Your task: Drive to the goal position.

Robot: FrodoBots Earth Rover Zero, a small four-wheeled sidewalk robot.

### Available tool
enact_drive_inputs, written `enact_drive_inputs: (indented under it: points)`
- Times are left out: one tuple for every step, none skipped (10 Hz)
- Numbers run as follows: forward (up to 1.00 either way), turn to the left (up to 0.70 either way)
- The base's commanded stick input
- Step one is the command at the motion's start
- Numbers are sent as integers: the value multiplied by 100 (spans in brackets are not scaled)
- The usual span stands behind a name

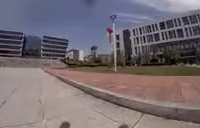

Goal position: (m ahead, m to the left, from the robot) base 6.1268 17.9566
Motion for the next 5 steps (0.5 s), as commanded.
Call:
enact_drive_inputs:
  points:
    - [70, -19]
    - [70, -14]
    - [59, 11]
    - [20, 50]
    - [0, 70]
